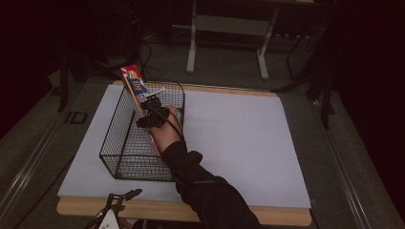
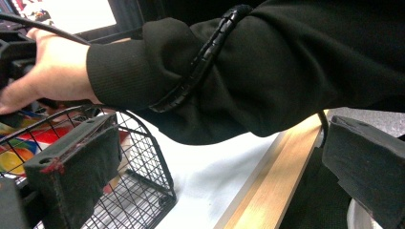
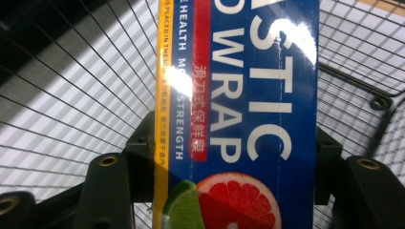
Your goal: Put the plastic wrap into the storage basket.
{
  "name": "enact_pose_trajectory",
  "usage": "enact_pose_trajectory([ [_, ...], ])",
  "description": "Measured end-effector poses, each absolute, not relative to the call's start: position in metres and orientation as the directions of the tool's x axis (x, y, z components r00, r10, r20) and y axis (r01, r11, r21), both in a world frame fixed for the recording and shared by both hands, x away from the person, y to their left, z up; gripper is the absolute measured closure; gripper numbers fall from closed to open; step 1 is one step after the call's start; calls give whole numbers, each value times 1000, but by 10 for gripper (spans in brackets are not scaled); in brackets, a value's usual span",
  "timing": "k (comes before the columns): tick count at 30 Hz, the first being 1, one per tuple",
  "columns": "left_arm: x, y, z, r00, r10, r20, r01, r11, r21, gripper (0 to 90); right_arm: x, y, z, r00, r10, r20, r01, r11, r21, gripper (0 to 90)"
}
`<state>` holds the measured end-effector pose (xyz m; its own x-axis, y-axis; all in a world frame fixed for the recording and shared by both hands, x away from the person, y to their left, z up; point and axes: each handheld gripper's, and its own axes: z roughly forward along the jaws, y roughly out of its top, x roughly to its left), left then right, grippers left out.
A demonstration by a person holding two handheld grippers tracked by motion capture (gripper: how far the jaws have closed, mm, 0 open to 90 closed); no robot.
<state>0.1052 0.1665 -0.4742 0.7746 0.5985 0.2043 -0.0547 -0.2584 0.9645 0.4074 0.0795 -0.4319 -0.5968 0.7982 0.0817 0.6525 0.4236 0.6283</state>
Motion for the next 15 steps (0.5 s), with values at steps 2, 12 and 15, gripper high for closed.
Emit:
enact_pose_trajectory([
  [2, 105, 166, -474, 776, 598, 202, -52, -259, 965, 1, 407, 78, -437, -601, 794, 93, 667, 434, 606, 384],
  [12, 106, 165, -475, 777, 595, 204, -47, -268, 962, 1, 401, 72, -454, -621, 781, 68, 668, 482, 567, 358],
  [15, 107, 165, -475, 777, 596, 203, -46, -268, 962, 1, 400, 70, -458, -625, 778, 65, 664, 486, 569, 347],
])
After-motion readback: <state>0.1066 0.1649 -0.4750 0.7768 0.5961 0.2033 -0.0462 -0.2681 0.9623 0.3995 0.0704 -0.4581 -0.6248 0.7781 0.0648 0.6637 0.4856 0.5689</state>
